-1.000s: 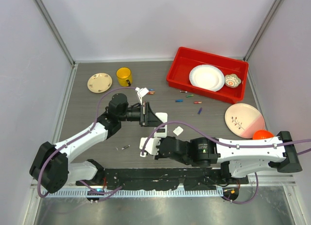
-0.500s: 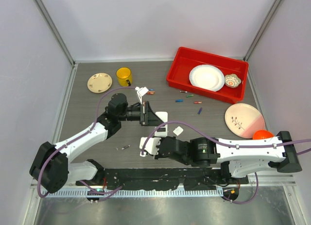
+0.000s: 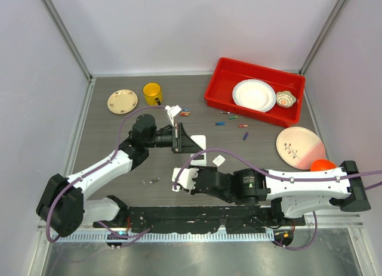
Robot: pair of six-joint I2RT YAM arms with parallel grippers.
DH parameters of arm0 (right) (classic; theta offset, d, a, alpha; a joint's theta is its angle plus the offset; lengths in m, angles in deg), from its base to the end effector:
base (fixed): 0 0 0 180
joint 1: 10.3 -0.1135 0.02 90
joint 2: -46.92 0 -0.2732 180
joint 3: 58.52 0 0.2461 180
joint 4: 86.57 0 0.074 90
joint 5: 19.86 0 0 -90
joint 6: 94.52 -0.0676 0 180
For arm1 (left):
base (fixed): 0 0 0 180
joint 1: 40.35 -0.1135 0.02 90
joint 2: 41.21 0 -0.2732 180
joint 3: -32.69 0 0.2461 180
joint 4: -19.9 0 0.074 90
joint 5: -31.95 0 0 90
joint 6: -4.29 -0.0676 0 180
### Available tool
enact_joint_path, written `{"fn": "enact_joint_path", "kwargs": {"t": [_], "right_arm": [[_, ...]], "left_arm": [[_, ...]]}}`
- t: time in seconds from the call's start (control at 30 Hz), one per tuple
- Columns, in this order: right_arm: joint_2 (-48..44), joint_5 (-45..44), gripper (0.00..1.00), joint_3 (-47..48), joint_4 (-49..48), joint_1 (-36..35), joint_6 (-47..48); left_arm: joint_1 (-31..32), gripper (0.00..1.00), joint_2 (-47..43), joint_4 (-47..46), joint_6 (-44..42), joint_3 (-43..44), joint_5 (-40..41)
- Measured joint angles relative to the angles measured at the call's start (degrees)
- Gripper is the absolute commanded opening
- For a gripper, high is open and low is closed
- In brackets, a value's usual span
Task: Load the batteries into the remote control
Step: Load the battery into the remote control.
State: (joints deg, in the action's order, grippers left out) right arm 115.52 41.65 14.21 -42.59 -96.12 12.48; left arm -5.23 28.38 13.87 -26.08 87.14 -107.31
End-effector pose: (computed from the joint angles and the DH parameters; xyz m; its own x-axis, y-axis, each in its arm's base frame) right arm 0.0517 0.2651 0.3001 0.2038 -0.7367 -0.6448 -0.8264 0.2237 -0.5168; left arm 0.1987 -0.2023 0.2866 -0.9174 -0.0432 -0.3957 0.3875 0.1309 -0.9125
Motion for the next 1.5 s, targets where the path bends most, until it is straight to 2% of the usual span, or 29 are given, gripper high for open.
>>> {"fn": "enact_joint_path", "kwargs": {"t": [1.5], "right_arm": [[-3.50,1.86,0.60,-0.55,0.09,3.26,-1.31]], "left_arm": [[-0.76,0.00,1.25,-7.74,4.57,-0.72,2.69]]}}
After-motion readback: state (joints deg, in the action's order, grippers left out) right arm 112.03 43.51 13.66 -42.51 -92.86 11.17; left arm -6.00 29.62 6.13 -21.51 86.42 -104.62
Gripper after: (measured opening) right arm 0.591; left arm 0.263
